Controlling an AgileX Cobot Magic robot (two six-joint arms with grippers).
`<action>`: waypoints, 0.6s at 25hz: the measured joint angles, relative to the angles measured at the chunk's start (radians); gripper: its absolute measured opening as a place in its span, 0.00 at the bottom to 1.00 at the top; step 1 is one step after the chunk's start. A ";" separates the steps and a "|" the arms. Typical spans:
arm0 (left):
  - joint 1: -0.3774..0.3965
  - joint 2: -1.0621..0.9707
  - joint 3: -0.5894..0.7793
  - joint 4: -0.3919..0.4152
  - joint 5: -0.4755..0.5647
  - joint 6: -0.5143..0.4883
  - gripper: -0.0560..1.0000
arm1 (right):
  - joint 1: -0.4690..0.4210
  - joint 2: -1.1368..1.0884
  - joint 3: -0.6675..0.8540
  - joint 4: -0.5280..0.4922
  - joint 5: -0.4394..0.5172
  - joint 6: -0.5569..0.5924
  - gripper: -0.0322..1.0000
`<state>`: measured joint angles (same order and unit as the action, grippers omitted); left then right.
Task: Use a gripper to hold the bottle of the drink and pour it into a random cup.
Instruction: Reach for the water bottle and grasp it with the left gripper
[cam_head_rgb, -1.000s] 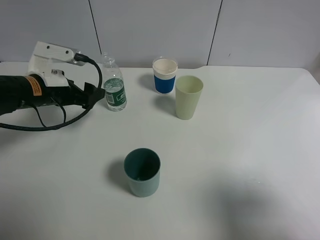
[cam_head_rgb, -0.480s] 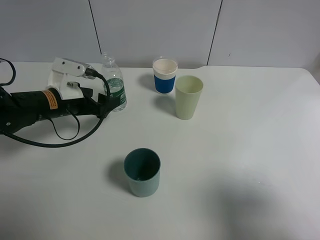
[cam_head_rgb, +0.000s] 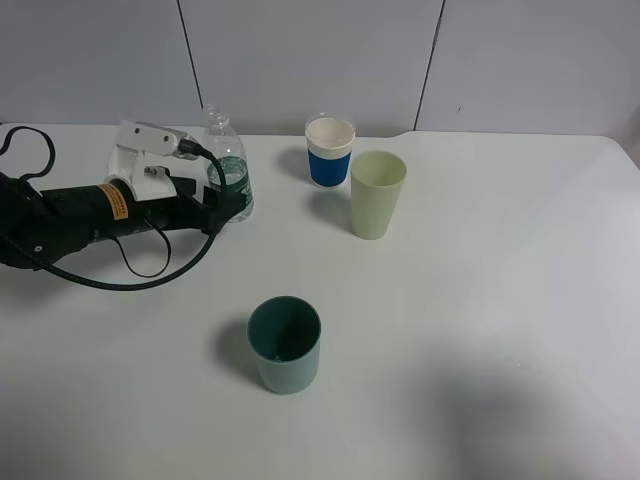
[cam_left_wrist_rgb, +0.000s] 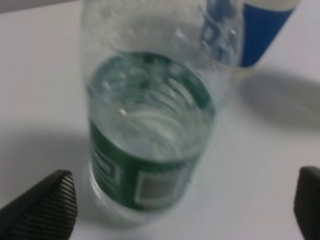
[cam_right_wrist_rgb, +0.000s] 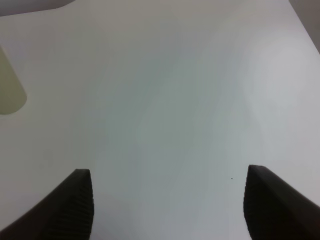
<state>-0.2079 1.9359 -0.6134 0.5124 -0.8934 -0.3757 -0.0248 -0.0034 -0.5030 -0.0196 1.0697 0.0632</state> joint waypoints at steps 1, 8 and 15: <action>0.006 0.003 -0.009 0.000 -0.003 0.000 0.86 | 0.000 0.000 0.000 0.000 0.000 0.000 0.65; 0.010 0.011 -0.059 -0.004 -0.004 0.000 0.85 | 0.000 0.000 0.000 0.000 0.000 0.000 0.65; 0.010 0.071 -0.093 -0.023 -0.006 0.000 0.85 | 0.000 0.000 0.000 0.000 0.000 0.000 0.65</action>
<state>-0.1977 2.0069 -0.7068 0.4898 -0.8992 -0.3757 -0.0248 -0.0034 -0.5030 -0.0196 1.0697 0.0632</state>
